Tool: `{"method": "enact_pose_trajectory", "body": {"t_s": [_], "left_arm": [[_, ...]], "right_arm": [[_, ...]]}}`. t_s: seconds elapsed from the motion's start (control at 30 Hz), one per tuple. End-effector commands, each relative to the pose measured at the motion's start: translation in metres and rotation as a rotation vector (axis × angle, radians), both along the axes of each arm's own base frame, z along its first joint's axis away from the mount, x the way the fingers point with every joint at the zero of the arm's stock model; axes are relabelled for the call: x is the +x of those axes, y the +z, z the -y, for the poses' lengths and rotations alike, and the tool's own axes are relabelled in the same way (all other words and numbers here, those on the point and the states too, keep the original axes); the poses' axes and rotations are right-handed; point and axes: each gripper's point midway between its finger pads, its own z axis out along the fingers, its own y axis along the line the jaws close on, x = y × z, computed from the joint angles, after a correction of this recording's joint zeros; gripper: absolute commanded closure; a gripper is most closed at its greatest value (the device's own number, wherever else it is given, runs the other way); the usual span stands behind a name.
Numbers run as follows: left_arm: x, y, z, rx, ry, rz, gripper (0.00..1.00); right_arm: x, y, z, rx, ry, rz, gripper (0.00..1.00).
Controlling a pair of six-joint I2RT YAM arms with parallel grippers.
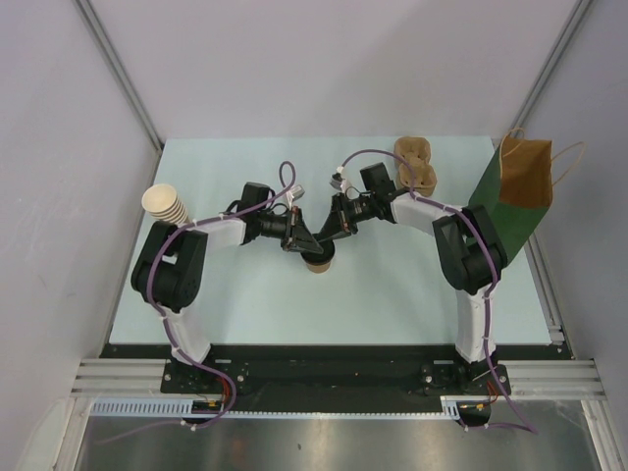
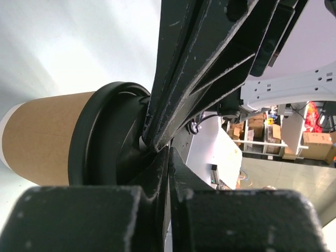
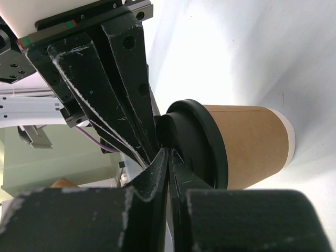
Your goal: Pack the takeout coffee
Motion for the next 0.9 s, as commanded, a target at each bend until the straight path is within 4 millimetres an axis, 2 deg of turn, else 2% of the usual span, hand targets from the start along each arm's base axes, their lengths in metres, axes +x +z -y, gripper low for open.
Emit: {"method": "enact_pose_trajectory", "body": {"t_s": [0.0,0.07,0.1,0.13,0.17,0.2,0.27,0.3,0.33,0.37,0.4,0.43,0.47,0.5,0.6,0.67,0.77,0.8,0.87], "left_arm": [[-0.006,0.015,0.001,0.019,-0.025,0.142,0.80],[-0.009,0.038,0.004,0.014,-0.034,0.206,0.65],[-0.008,0.060,0.005,-0.003,-0.028,0.265,0.52],[-0.008,0.070,0.004,-0.004,-0.017,0.293,0.47],[-0.009,0.078,0.003,-0.001,-0.012,0.302,0.44],[-0.009,0.098,0.002,-0.010,-0.004,0.361,0.38],[-0.006,0.105,-0.002,0.034,0.017,0.400,0.32],[-0.003,0.123,-0.004,0.043,0.033,0.457,0.25],[-0.004,0.120,-0.010,0.093,0.034,0.468,0.18],[0.007,0.119,-0.017,0.166,0.080,0.507,0.13],[0.013,0.133,-0.019,0.191,0.095,0.565,0.01],[0.013,0.125,-0.029,0.269,0.082,0.585,0.01],[0.023,0.122,-0.038,0.353,0.112,0.624,0.00],[0.027,0.129,-0.041,0.398,0.114,0.674,0.01],[0.032,0.115,-0.055,0.570,0.084,0.768,0.01],[0.033,0.106,-0.056,0.646,0.045,0.820,0.00],[0.032,0.088,-0.049,0.740,-0.012,0.858,0.00],[0.030,0.084,-0.045,0.770,-0.023,0.873,0.00],[0.028,0.072,-0.038,0.797,-0.064,0.863,0.00]], "right_arm": [[0.005,0.037,-0.006,0.049,0.006,0.129,0.90],[0.004,0.075,-0.006,0.103,0.016,0.207,0.87],[0.004,0.087,-0.006,0.115,0.017,0.235,0.83],[0.003,0.099,-0.005,0.127,0.020,0.261,0.80],[0.003,0.121,-0.004,0.148,0.019,0.316,0.77],[0.002,0.129,-0.001,0.150,0.023,0.336,0.69],[0.001,0.151,0.006,0.157,0.014,0.393,0.60],[0.002,0.158,0.010,0.140,0.008,0.424,0.54],[0.003,0.164,0.014,0.130,0.001,0.453,0.50],[0.002,0.168,0.025,0.100,-0.017,0.447,0.47],[0.007,0.173,0.031,0.078,-0.034,0.504,0.39],[0.008,0.174,0.037,0.058,-0.051,0.516,0.34],[0.012,0.171,0.050,0.030,-0.080,0.505,0.26],[0.011,0.173,0.058,0.002,-0.105,0.528,0.17],[0.012,0.170,0.085,-0.075,-0.160,0.564,0.13],[0.008,0.159,0.097,-0.127,-0.165,0.570,0.12],[0.007,0.153,0.116,-0.195,-0.205,0.593,0.10],[0.008,0.152,0.120,-0.212,-0.222,0.592,0.03],[0.010,0.153,0.128,-0.217,-0.249,0.588,0.00]]}}
